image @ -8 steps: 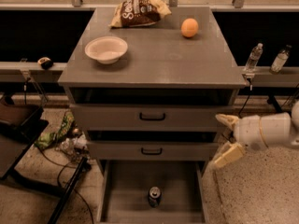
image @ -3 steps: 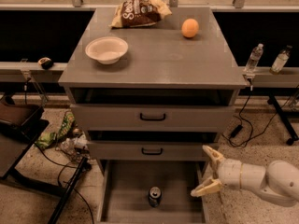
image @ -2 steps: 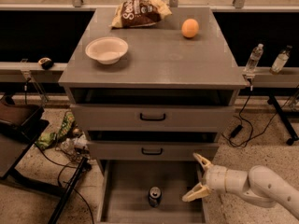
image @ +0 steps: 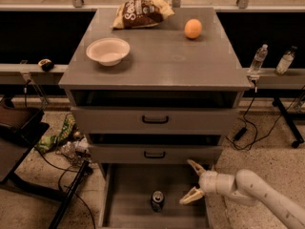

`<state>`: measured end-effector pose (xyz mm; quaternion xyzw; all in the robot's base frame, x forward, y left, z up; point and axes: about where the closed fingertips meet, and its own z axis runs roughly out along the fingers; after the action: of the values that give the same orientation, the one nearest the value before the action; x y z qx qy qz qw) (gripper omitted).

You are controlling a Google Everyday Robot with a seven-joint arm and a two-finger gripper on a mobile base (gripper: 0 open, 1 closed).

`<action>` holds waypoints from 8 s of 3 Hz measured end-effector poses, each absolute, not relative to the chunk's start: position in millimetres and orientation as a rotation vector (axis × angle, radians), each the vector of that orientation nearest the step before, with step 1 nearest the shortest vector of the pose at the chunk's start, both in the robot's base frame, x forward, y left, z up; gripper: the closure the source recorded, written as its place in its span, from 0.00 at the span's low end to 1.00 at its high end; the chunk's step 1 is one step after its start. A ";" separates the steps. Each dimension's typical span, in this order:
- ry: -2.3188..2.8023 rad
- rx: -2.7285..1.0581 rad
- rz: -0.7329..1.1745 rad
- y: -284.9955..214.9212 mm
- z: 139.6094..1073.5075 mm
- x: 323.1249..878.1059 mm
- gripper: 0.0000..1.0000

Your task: Pick pepsi can from bottom drawer and place on counter

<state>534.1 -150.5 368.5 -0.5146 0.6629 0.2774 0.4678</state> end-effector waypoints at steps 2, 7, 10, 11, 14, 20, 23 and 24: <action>1.634 -1.233 0.700 -143.2 349.3 536.3 0.00; 1.464 -1.109 1.032 -10.0 181.9 518.7 0.42; 1.533 -1.065 1.035 -87.9 247.7 504.6 1.00; 1.640 -1.042 1.122 -122.3 314.3 480.8 1.00; 1.768 -0.987 1.060 -261.1 590.2 577.3 1.00; 1.466 -0.832 0.651 -244.3 1020.8 605.9 1.00; 1.583 -0.663 0.754 -223.3 938.1 760.0 1.00; 1.619 -0.656 0.807 -216.2 907.8 778.5 0.98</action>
Offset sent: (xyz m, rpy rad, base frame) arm -0.0018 0.0174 -0.0450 0.0472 0.0439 -0.0237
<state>778.5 -216.2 907.8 -0.2796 0.6902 0.3439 0.5720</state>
